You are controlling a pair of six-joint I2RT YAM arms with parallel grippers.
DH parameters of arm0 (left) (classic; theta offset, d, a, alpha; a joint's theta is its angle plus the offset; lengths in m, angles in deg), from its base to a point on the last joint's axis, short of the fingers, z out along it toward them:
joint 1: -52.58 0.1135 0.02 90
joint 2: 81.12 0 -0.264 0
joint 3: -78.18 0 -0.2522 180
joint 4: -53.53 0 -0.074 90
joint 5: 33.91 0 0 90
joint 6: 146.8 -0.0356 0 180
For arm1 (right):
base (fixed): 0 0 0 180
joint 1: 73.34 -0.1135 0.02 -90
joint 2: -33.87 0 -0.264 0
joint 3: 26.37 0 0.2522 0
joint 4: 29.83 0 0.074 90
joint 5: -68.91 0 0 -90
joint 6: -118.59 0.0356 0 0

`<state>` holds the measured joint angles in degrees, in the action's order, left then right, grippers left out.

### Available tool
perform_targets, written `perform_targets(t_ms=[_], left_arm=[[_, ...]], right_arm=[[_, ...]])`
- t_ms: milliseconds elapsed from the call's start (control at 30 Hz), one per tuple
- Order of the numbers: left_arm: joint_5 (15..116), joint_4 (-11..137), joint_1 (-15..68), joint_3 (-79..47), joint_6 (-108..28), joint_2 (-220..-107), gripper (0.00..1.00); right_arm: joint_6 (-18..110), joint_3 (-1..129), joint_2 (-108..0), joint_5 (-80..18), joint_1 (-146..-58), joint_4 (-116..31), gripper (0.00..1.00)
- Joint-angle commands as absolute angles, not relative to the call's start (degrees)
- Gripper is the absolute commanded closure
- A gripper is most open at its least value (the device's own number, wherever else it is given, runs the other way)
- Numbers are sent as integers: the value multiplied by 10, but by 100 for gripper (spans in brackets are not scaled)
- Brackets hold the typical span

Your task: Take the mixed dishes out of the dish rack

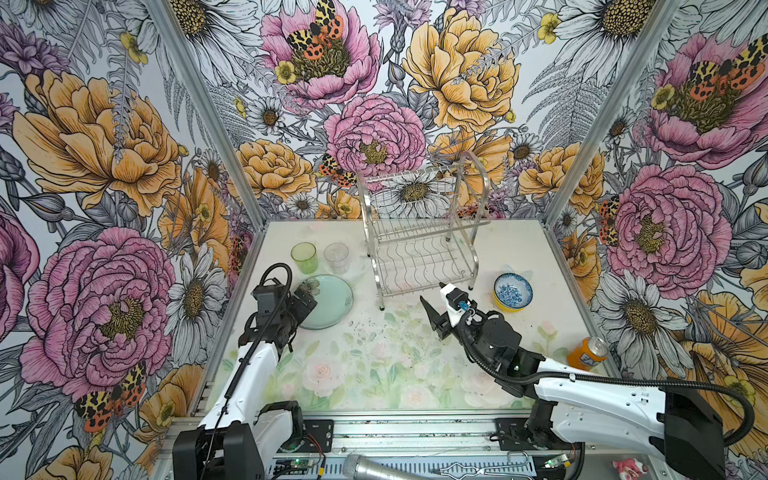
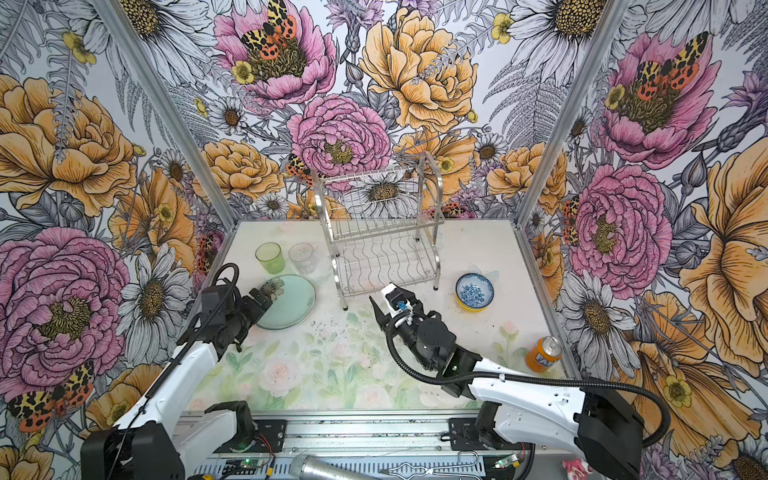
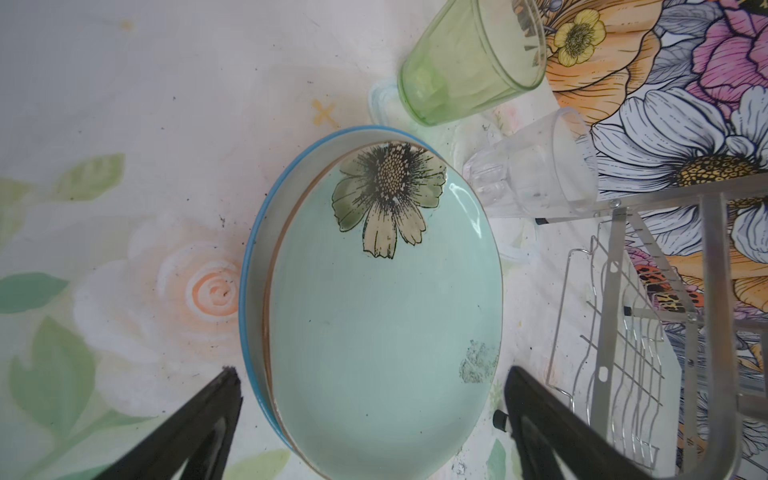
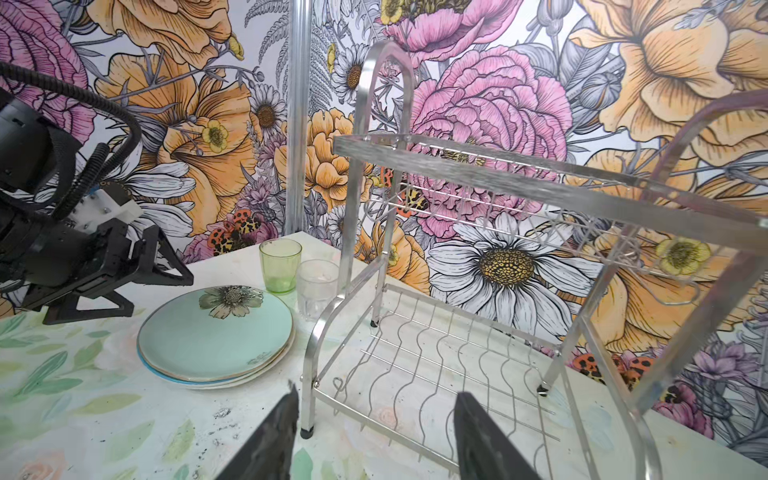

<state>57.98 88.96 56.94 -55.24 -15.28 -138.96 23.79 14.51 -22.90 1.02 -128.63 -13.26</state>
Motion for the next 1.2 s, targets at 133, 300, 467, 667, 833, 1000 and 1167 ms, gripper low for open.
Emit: perform_targets(t_ms=[133, 300, 467, 667, 833, 1000, 1167], left_arm=[[454, 837, 541, -560, -209, -1312, 1], [396, 713, 537, -632, -231, -1239, 1], [351, 586, 536, -698, -275, -1218, 1], [336, 508, 543, -728, -319, -1271, 1], [363, 443, 553, -727, -396, -1312, 1], [384, 348, 575, -733, -396, -1400, 1], [413, 315, 581, -684, -426, -1510, 1]], right_arm=[[270, 99, -139, 49, -1234, -162, 34], [288, 94, -129, 61, -1165, -174, 33], [296, 103, -160, 104, -1120, -175, 33], [288, 110, -179, 176, -1074, -171, 32], [306, 83, -176, 189, -1019, -148, 31], [295, 70, -206, 189, -974, -131, 31], [300, 53, -236, 187, -931, -80, 27]])
